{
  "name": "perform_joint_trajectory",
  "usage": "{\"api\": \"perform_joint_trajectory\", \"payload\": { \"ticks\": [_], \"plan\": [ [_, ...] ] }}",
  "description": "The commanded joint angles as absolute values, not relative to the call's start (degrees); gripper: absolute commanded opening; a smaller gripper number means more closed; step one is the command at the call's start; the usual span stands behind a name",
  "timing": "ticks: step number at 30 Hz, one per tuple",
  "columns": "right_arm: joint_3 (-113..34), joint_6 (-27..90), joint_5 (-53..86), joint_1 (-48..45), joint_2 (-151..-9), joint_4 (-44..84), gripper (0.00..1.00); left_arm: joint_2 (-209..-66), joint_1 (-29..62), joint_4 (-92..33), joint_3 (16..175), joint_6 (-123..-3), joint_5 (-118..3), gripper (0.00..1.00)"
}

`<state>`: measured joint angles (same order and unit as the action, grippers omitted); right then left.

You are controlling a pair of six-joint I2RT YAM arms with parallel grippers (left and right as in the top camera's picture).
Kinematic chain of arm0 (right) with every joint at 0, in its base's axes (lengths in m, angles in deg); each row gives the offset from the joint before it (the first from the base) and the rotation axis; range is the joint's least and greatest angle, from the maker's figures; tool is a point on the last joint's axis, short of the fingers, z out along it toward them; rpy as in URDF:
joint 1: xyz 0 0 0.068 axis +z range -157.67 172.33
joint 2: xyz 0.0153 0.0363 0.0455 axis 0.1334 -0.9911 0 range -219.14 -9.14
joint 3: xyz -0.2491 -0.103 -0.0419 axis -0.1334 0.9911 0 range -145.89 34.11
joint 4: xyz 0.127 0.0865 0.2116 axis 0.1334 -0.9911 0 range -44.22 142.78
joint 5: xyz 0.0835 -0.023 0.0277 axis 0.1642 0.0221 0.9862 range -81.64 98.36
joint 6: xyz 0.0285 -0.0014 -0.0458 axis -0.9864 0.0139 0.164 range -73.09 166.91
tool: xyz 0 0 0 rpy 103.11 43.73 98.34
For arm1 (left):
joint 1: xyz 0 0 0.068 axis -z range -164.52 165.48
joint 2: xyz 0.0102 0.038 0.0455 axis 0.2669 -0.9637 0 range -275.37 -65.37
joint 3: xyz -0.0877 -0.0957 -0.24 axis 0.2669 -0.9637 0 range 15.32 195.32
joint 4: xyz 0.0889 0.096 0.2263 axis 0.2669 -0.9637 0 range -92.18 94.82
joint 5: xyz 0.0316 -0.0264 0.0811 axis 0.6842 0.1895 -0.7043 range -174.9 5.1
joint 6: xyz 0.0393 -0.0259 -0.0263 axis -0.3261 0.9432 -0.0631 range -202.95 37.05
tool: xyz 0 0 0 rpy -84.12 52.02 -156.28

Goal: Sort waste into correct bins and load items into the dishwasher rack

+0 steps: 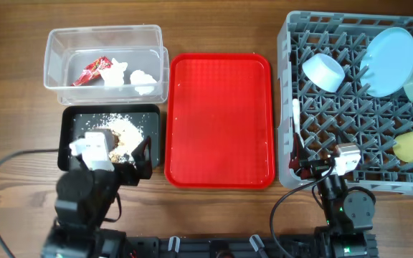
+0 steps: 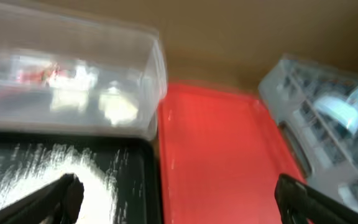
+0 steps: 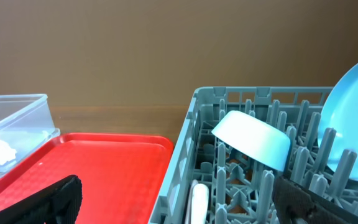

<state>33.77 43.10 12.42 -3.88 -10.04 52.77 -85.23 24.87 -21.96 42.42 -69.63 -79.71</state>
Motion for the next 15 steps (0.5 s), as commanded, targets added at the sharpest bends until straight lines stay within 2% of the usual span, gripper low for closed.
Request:
{"api": "perform_joint_trajectory", "payload": {
  "ticks": [1, 3, 7, 9, 15],
  "plan": [
    [33.79, 42.35, 13.31, -4.27, -10.07, 53.01, 1.0, -76.86, 24.21, -12.5, 31.09, -70.98, -81.61, 1.0],
    [33.79, 42.38, 13.31, -4.27, -10.07, 52.99, 1.0, -72.14, 24.21, -2.53, 23.84, -70.98, -84.06, 1.0],
    [33.79, 42.38, 13.31, -4.27, -10.07, 53.01, 1.0, -66.48, 24.21, 6.14, 16.47, -73.28, -88.48, 1.0],
    [33.79, 42.4, 13.31, -4.27, -10.07, 52.99, 1.0, -65.52, 24.25, 5.6, 15.64, -78.61, -88.21, 1.0],
    [33.79, 42.38, 13.31, -4.27, -10.07, 52.99, 1.0, -65.54, 24.25, 0.61, 15.64, -78.02, -84.32, 1.0]
  ]
}}
